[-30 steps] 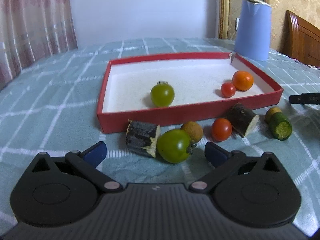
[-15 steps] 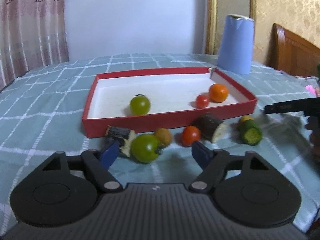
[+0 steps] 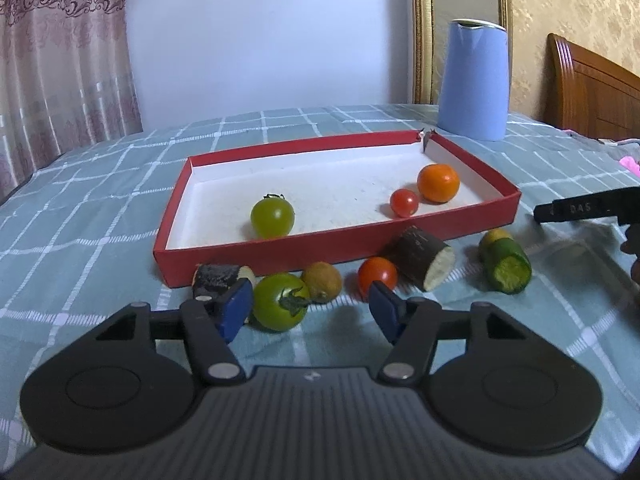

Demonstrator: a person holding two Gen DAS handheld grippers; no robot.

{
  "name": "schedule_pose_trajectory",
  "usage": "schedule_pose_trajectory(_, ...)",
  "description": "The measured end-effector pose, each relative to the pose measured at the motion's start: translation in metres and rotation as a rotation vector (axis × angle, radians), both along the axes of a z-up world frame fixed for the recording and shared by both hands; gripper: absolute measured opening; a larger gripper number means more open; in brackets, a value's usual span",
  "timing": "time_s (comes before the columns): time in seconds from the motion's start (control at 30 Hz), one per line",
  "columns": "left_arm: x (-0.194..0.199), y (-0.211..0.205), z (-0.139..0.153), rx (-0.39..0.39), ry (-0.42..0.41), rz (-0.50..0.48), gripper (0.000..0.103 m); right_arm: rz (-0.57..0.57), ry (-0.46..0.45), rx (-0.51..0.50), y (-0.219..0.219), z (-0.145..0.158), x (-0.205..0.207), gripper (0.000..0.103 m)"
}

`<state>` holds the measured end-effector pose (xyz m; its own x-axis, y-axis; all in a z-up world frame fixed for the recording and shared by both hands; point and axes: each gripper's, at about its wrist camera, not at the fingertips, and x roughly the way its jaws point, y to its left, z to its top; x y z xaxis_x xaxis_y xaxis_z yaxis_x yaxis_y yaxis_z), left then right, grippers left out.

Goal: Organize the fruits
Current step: 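Grasp the second green tomato with the left tool, then carry the green tomato into the tray and open the left tool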

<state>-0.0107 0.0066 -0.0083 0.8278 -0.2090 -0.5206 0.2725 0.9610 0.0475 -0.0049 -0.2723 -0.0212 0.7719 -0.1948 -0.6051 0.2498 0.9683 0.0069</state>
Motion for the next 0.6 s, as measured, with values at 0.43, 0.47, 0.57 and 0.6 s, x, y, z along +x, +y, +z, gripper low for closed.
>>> schedule_pose_trajectory(0.43,0.003,0.016,-0.001,-0.015,-0.002,0.049,0.028,-0.004,0.008,-0.001,-0.001,-0.001,0.001,0.074)
schedule_pose_trajectory(0.47,0.002,0.017,-0.001,-0.021,-0.004,0.050,0.028,-0.004,0.008,0.000,-0.001,-0.001,0.001,0.074)
schedule_pose_trajectory(0.57,0.001,0.022,0.000,-0.052,0.001,0.057,0.028,-0.004,0.008,0.000,-0.001,-0.001,0.001,0.074)
schedule_pose_trajectory(0.6,0.001,0.023,0.000,-0.060,0.001,0.058,0.028,-0.004,0.008,-0.001,-0.001,-0.001,0.001,0.075)
